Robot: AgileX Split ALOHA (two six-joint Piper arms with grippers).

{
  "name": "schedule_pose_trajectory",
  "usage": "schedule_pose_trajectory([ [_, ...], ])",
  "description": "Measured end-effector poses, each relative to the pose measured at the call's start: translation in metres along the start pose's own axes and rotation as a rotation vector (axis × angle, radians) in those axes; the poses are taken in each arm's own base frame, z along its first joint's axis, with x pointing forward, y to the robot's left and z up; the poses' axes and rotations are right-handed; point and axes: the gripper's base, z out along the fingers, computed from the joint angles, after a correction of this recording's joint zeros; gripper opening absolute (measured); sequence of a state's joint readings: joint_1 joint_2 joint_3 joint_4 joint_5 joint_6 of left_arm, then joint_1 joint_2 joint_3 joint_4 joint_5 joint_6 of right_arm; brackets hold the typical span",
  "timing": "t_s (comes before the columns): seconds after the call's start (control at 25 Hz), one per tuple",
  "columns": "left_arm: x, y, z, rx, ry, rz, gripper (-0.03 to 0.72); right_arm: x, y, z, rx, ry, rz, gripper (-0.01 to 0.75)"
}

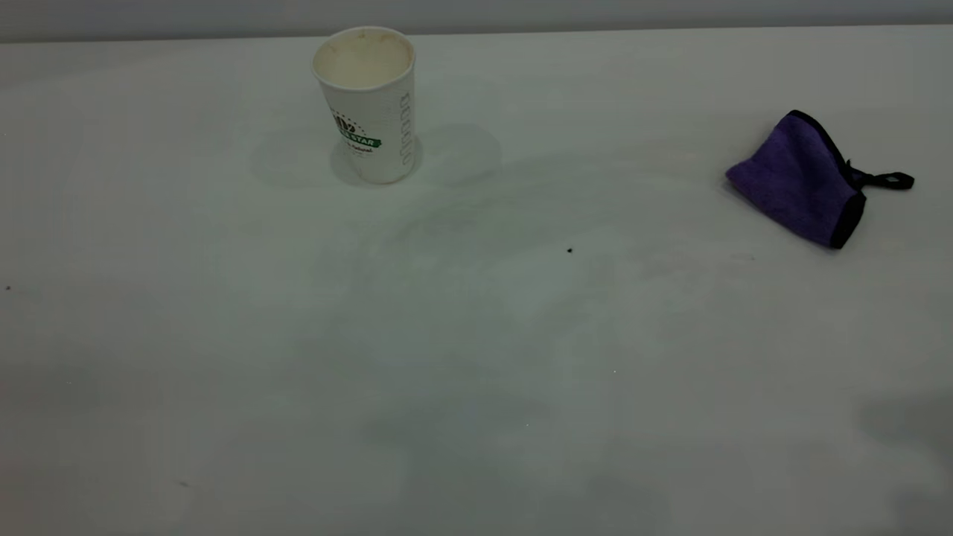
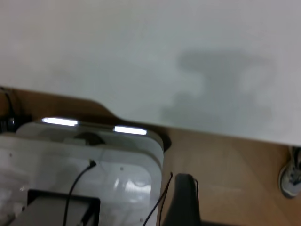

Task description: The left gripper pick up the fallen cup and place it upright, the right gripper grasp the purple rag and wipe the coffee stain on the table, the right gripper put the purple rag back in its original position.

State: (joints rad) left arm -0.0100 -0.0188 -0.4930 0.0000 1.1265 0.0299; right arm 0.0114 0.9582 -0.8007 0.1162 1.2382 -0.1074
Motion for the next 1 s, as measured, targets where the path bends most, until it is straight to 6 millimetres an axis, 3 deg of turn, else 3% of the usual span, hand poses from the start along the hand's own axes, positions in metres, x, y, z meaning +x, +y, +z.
schedule_pose_trajectory([
  [0.44, 0.0, 0.0, 0.0, 0.0, 0.0, 0.0, 0.239, 0.066, 0.003, 0.011, 0.009, -0.071, -0.016, 0.681],
  [0.72, 0.0, 0.0, 0.0, 0.0, 0.0, 0.0, 0.239, 0.105, 0.006, 0.004, 0.028, -0.313, -0.038, 0.663],
  [1.0, 0.0, 0.0, 0.0, 0.0, 0.0, 0.0, 0.239, 0.127, 0.006, -0.002, 0.072, -0.522, -0.054, 0.635],
])
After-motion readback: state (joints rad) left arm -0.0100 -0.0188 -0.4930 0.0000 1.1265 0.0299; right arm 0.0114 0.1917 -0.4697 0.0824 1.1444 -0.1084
